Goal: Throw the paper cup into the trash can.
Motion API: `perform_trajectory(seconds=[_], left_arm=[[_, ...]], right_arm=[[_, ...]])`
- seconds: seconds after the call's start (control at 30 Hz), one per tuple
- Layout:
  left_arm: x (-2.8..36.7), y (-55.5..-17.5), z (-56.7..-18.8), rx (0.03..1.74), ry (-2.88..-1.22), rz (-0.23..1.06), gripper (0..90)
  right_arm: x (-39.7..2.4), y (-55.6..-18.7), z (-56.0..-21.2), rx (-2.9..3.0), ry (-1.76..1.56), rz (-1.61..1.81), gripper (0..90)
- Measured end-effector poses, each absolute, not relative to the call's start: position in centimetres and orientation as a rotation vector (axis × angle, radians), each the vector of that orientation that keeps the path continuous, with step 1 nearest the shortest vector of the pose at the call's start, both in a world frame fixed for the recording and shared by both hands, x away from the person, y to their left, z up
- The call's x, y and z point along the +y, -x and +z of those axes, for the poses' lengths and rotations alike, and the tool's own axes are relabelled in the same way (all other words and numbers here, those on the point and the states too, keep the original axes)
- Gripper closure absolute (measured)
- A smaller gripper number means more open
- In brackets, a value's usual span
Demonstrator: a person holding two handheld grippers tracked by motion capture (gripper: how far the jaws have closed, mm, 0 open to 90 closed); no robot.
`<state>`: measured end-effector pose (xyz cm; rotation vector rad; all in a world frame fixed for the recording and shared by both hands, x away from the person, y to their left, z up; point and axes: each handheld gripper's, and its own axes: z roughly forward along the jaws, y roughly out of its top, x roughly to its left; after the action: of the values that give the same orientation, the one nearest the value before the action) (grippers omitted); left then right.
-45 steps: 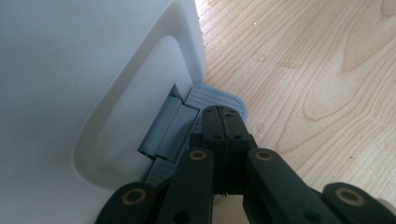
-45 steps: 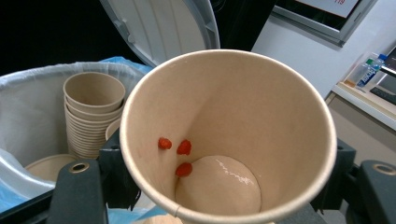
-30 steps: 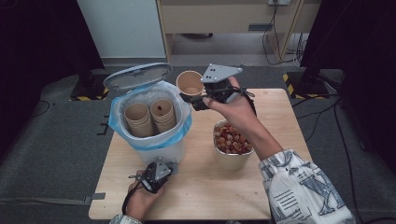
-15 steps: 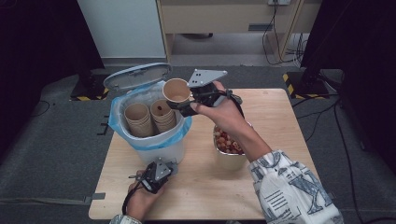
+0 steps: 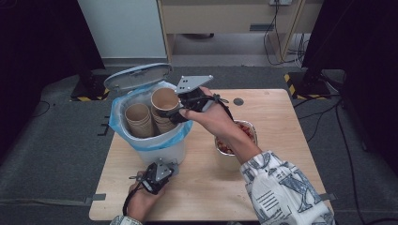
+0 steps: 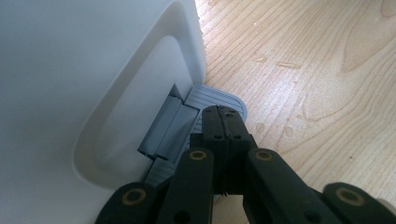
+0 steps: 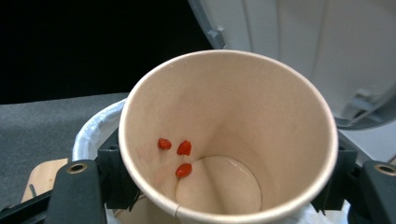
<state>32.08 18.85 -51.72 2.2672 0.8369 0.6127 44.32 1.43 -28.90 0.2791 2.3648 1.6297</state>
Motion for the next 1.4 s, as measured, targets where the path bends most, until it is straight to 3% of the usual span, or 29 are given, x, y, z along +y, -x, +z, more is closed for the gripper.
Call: perform_trajectory(seconds=[0.4,0.63,1.4], left_arm=[[18.8,-32.1,-51.7,0.836,-2.269,0.615,89.8],[18.8,-32.1,-51.7,0.836,-2.269,0.615,89.8],[18.8,-32.1,-51.7,0.836,-2.271,0.614,89.8]], right_arm=[[2.4,-44.2,-29.8,2.402,-0.263,1.622,26.9],[3.5,-44.1,-30.6,2.458,-0.29,1.599,14.7],[1.6,-44.7,-30.5,2.382,-0.467,1.6,9.3]])
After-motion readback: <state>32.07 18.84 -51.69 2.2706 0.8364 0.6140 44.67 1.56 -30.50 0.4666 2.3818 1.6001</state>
